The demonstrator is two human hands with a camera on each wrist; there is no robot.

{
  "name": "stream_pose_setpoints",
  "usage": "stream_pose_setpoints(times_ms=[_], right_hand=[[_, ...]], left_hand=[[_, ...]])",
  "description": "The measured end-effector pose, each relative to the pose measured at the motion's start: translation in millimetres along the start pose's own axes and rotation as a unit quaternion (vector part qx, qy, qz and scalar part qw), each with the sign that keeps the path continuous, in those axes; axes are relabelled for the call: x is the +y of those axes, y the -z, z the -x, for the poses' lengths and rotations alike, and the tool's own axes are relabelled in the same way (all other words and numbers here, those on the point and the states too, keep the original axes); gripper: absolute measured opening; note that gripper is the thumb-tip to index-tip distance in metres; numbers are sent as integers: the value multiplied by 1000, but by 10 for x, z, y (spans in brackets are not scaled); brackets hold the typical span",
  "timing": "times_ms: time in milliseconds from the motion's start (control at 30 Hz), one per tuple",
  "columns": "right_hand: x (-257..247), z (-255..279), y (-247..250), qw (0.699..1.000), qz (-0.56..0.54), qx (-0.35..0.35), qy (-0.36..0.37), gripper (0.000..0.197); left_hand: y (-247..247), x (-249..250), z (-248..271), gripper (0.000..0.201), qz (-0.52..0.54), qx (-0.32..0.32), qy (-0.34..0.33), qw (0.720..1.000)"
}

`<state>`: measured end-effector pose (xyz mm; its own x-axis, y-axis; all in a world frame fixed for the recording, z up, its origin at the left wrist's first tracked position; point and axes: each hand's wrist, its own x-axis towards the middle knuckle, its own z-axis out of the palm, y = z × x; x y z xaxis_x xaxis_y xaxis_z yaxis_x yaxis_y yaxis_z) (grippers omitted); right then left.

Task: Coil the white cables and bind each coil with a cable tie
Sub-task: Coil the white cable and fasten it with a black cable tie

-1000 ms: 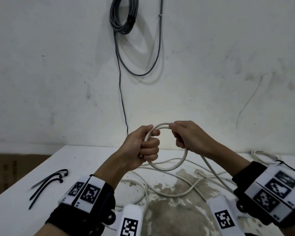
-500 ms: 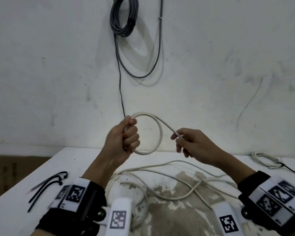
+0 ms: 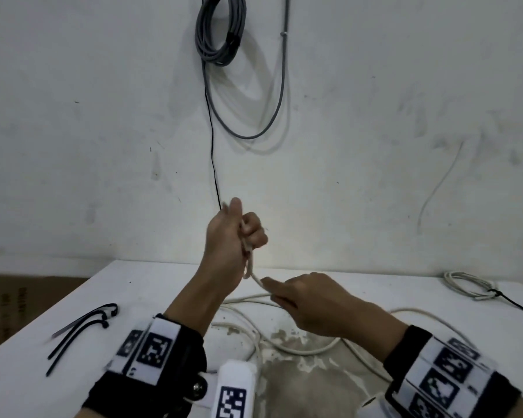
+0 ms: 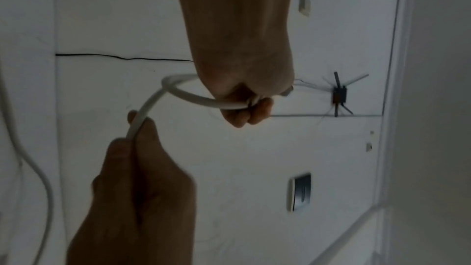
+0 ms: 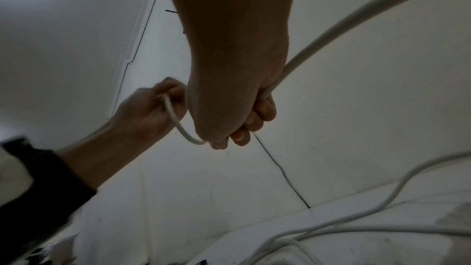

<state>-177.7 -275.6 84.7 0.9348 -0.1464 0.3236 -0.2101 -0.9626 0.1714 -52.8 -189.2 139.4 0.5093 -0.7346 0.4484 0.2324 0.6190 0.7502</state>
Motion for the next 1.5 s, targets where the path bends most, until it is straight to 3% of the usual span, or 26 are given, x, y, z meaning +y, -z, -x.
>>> stream_pose_setpoints(times_ms=[67, 200, 333, 400, 533, 567, 633, 700, 767, 800, 867, 967, 1067, 1133, 1200, 1333, 1400, 1500], right_hand=[[-125, -29, 66, 999, -22, 2, 35, 38], [-269, -56, 193, 994, -102, -19, 24, 28], [-97, 43, 184, 987, -160, -3, 0, 18], [67, 122, 210, 984, -170, 4, -50, 14], [294, 192, 294, 984, -142, 44, -98, 21], [320, 180, 305, 983, -138, 64, -99, 21], [343, 145, 317, 982, -118, 107, -99, 26], [353, 116, 327, 978, -89, 156, -111, 37], [359, 96, 302, 971, -65, 202, -108, 47], [359, 86, 282, 970, -55, 215, -104, 50], [339, 53, 240, 968, -44, 221, -106, 52], [294, -2, 217, 968, -57, 211, -125, 55], [204, -28, 211, 968, -140, 173, -113, 53], [128, -43, 207, 951, -238, 171, -97, 37], [56, -66, 233, 917, -338, 181, -115, 24], [-101, -113, 371, 815, -535, 173, -141, 25], [-139, -127, 419, 800, -564, 158, -130, 36], [-114, -128, 417, 807, -559, 147, -122, 48]], left_hand=[[-63, -102, 71, 23, -140, -22, -36, 989], [-67, -251, 165, 15, -367, -107, -98, 919], [87, -140, 92, 15, -499, -94, -62, 860], [234, -95, 70, 8, -579, -105, -41, 807], [406, -151, 84, 10, -746, -162, -69, 642], [410, -178, 79, 12, -756, -169, -65, 629], [382, -191, 69, 12, -737, -173, -25, 653], [354, -188, 71, 23, -657, -186, 26, 730], [319, -154, 105, 34, -516, -190, 85, 831], [293, -131, 130, 41, -453, -188, 118, 864], [264, -118, 155, 51, -382, -194, 159, 889], [229, -109, 167, 43, -303, -200, 176, 915], [308, -60, 80, 39, -92, -160, 222, 957], [383, -54, -8, 40, 100, -212, 257, 938], [422, -48, -41, 38, 248, -286, 271, 885], [442, -58, -15, 41, 289, -264, 260, 883], [469, -66, -34, 42, 301, -248, 264, 882], [504, -33, -52, 41, 276, -221, 265, 897]])
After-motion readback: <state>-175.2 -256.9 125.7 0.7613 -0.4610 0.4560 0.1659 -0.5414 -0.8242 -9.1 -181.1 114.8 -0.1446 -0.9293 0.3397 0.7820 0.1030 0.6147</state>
